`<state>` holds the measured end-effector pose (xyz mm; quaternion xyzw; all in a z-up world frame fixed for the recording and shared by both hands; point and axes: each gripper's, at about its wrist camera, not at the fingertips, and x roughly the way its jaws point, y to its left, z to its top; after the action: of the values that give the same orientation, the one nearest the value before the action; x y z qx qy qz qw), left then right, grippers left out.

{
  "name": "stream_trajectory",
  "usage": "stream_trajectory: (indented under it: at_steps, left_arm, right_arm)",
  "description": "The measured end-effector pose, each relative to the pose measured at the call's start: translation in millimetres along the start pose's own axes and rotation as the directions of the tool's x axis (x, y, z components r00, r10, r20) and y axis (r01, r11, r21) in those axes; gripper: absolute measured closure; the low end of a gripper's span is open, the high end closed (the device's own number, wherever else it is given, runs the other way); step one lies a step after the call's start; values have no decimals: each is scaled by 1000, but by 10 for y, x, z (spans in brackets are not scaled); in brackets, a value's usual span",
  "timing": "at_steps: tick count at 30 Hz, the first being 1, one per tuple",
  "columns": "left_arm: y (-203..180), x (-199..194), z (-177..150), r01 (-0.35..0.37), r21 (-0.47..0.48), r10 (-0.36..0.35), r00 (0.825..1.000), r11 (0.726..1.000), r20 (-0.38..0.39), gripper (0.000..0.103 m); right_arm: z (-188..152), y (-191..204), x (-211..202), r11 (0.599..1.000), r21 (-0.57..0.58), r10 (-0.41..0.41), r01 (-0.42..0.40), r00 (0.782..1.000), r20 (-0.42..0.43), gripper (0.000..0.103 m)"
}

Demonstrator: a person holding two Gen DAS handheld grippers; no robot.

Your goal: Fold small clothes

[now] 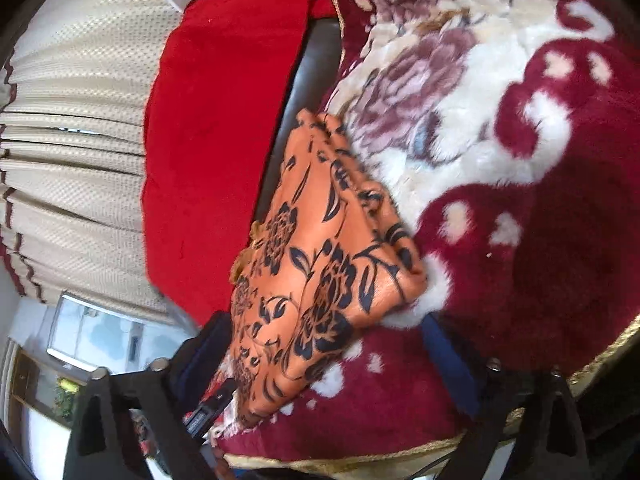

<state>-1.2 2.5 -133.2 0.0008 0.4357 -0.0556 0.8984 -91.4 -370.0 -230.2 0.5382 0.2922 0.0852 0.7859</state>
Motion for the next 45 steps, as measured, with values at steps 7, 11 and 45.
stream_trajectory:
  at_steps: [7, 11, 45]
  left_arm:
    - [67, -34, 1, 13, -21, -12, 1000, 1000, 15, 28]
    - [58, -12, -6, 14, -20, -13, 1000, 1000, 9, 28]
    - [-51, 90, -35, -26, 27, 26, 1000, 999, 3, 28]
  right_arm:
    - [-5, 81, -129, 1000, -26, 1, 0, 999, 42, 13]
    - [13, 183, -15, 990, -101, -94, 98, 995, 38, 13]
    - [-323, 631, 471, 740, -443, -479, 506, 859, 180, 14]
